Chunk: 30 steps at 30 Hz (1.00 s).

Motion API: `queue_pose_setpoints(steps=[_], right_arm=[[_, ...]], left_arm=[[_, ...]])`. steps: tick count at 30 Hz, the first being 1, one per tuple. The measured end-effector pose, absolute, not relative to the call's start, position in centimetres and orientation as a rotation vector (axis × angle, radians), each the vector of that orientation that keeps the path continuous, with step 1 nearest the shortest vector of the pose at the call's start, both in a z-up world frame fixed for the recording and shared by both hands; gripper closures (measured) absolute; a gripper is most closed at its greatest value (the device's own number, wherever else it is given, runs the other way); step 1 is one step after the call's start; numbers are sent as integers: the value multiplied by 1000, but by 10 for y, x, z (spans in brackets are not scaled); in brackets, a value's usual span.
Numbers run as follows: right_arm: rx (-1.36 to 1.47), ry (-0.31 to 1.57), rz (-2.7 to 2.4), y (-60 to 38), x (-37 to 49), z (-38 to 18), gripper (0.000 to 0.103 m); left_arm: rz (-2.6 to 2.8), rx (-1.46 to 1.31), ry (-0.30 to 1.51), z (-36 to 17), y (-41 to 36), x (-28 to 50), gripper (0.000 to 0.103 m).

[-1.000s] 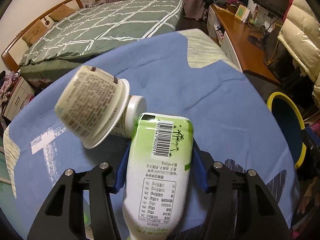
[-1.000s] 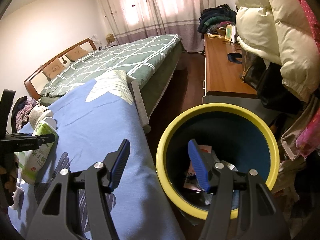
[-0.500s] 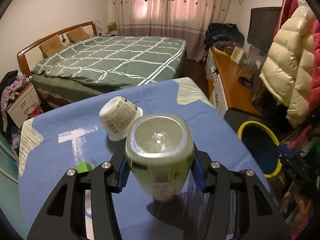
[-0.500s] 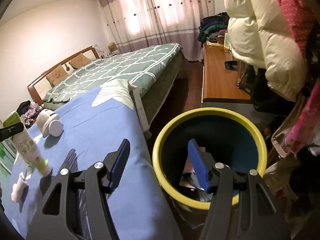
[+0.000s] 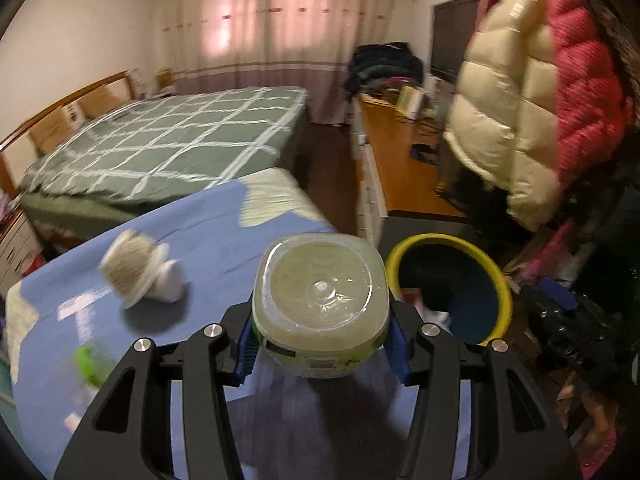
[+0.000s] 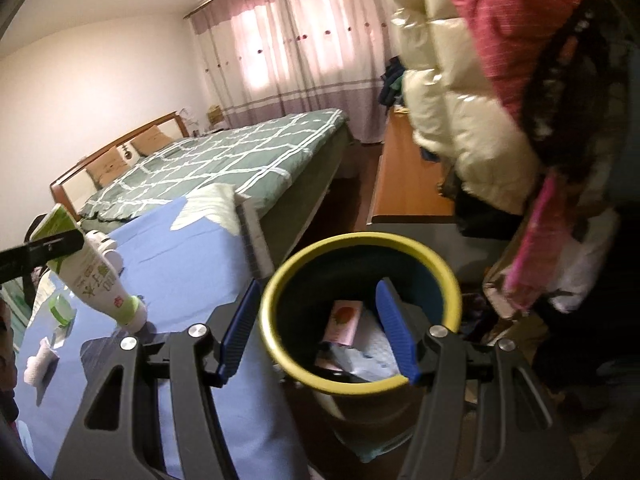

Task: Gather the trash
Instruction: 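Carry the white-green bottle over the yellow bin and open the left tool, then move both tools back to the table toward the white towel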

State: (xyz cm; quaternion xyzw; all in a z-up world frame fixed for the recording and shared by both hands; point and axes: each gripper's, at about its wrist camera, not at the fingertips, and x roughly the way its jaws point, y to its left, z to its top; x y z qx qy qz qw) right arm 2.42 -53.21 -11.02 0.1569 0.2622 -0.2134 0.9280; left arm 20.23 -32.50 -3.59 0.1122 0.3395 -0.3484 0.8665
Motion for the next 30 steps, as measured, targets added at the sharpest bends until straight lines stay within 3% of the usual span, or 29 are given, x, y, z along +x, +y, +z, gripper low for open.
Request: queue_pose_setpoints(steps=[7,17,19,20,30], right_arm=[[358,525,-520,-568,-9,-115,45],[396,533,-581,-598,-27,-129,45],[406,537,-581,-601,-28,-133,45],[407,540,-580,-601,-28,-134,45],[372,560,-502,-572,-4,-129,44]], left_arm=[[-876,290,711,-36,-416,174,52],[-946,339,790,-75,-504,173,52],[-930,338,808,-83,-507,178,39],[-912,329,795,-82,-504,178,25],[-764,217,657,-40,-388,168,9]])
